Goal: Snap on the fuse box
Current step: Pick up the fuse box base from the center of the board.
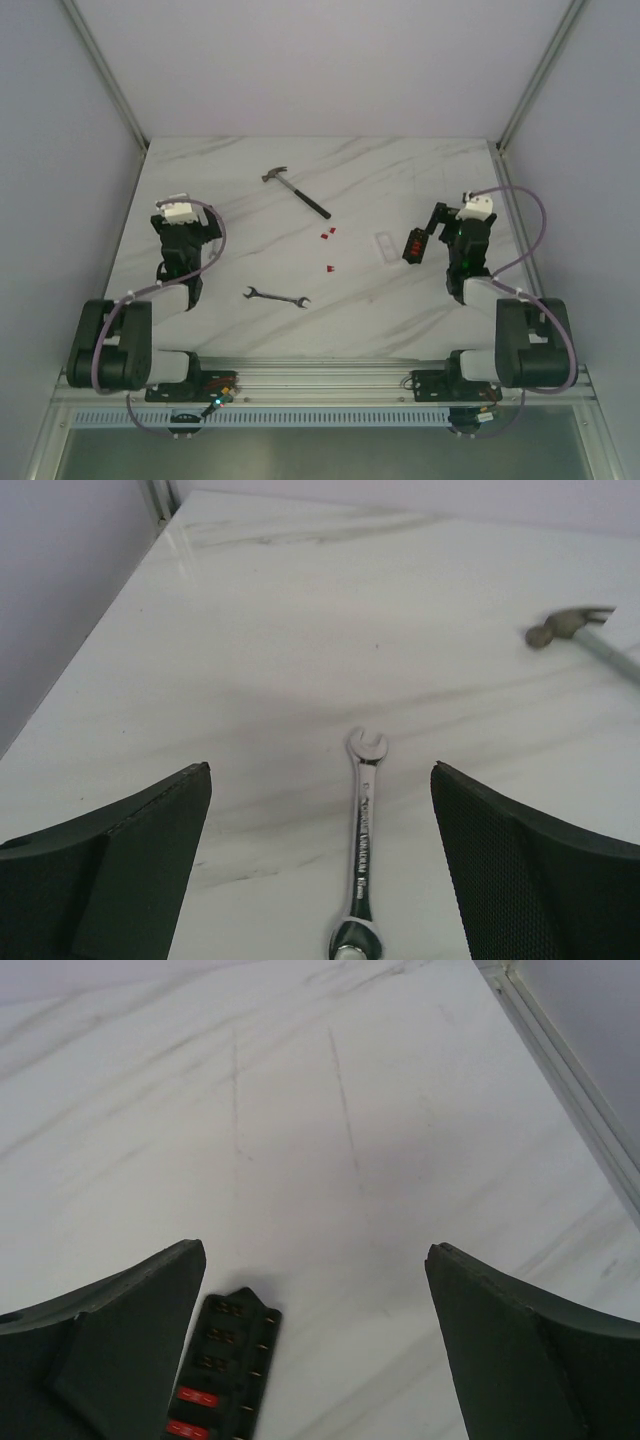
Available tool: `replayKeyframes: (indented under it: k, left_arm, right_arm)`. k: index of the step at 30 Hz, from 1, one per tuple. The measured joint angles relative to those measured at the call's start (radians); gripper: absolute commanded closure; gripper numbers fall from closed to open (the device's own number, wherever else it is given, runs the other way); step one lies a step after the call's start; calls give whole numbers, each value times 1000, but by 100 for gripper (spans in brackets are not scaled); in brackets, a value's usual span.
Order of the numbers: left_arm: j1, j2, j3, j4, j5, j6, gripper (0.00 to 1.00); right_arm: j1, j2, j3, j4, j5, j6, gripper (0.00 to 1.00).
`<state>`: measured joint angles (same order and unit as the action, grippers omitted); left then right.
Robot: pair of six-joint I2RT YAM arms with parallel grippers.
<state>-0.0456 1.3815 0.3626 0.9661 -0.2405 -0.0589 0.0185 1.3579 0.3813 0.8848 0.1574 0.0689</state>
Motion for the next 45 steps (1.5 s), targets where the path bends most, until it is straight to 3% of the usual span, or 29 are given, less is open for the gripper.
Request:
replayKeyframes:
  k: [10, 19, 31, 39, 45]
  left_arm:
    - [-1, -203, 87, -333, 15, -286, 0]
    - [-80, -220, 87, -476, 149, -432, 0]
    - [-174, -232, 87, -519, 182, -472, 0]
    - [-211, -220, 88, -525, 188, -483, 0]
    - [-222, -219, 100, -542, 206, -491, 0]
  right_arm:
    - [83, 32, 277, -509, 72, 211, 0]
    - [172, 198, 398, -748, 173, 311, 5]
    - [193, 272, 454, -868, 176, 347, 31]
    - [198, 284, 465, -877, 139, 339, 57]
    - [209, 272, 470, -911, 128, 311, 63]
